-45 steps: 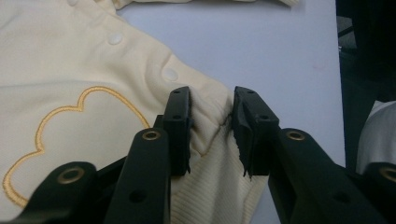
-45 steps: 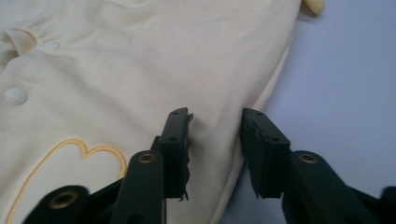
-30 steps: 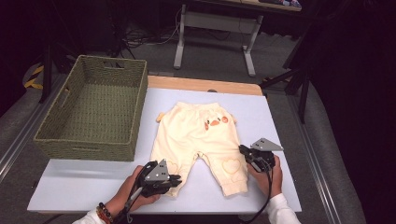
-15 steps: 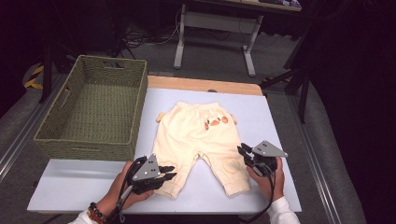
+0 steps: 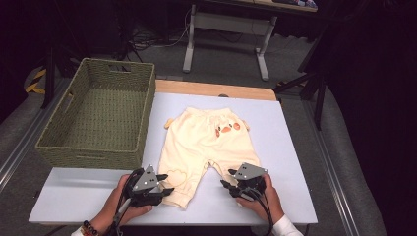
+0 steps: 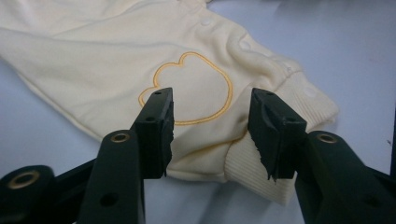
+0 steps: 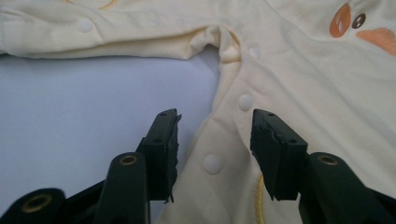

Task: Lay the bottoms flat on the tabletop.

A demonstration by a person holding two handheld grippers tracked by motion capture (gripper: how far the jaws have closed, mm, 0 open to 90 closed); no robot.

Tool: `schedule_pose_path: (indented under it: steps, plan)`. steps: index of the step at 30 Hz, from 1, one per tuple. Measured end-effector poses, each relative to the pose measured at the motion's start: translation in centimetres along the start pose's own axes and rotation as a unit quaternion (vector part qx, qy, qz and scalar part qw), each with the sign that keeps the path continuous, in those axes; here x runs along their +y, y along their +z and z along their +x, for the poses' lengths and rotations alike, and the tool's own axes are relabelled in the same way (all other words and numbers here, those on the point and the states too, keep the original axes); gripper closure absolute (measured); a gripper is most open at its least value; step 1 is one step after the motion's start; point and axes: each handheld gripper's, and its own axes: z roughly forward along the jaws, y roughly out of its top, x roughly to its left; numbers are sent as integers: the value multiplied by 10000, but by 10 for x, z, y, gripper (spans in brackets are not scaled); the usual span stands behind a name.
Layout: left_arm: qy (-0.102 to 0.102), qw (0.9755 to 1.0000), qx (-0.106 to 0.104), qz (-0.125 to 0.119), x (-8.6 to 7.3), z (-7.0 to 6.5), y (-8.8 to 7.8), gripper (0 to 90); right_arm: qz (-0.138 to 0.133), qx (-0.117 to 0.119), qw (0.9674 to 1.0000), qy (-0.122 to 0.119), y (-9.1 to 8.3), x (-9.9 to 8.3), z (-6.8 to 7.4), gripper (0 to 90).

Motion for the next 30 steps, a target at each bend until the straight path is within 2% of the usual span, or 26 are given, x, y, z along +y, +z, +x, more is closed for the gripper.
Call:
schedule_pose_path:
  steps: [2, 3, 4, 5, 6, 8, 9, 10, 13, 14, 17, 20, 29, 30]
  plan:
    - [-42, 10000, -17, 46, -1, 1, 2, 477, 92, -1, 9999, 76, 3, 0, -1, 498]
    - [-129, 9999, -55, 97, -3, 3, 5, 462, 138, 8, 9998, 173, 5, -1, -3, 502]
    - [-252, 9995, -151, 130, -4, 6, 8, 462, 191, 42, 9996, 203, 7, -1, -4, 527]
    - [-254, 9994, -210, 143, -4, 7, 8, 470, 189, 105, 9995, 210, 7, -1, -4, 555]
    - [-238, 9991, -319, 145, -4, 7, 9, 502, 207, 141, 9995, 171, 7, 0, -5, 580]
    - [-161, 9980, -583, 210, -3, 7, 10, 629, 257, 188, 9994, 163, 6, 1, -5, 659]
    - [-174, 9975, -647, 225, -2, 7, 10, 704, 289, 86, 9995, 127, 6, 1, -5, 734]
    - [-146, 9974, -666, 251, -1, 7, 10, 733, 309, 29, 9995, 97, 6, 2, -5, 772]
    - [-111, 9975, -632, 305, 0, 7, 9, 783, 327, -33, 9994, -66, 4, 2, -3, 788]
    - [-31, 9977, -609, 309, 2, 6, 9, 796, 357, -54, 9992, -166, 3, 3, -1, 790]
    - [84, 9983, -505, 295, 4, 4, 8, 825, 272, 47, 9995, -178, 0, 6, 3, 791]
    - [124, 9984, -475, 285, 4, 3, 6, 834, 224, 39, 9994, -253, -2, 10, 8, 791]
    - [234, 9987, -394, 218, 6, 1, 1, 835, 51, 102, 9998, -182, 0, 14, 18, 761]
    - [197, 9989, -398, 133, 6, 0, -1, 834, -47, 210, 9997, -105, -1, 15, 19, 764]
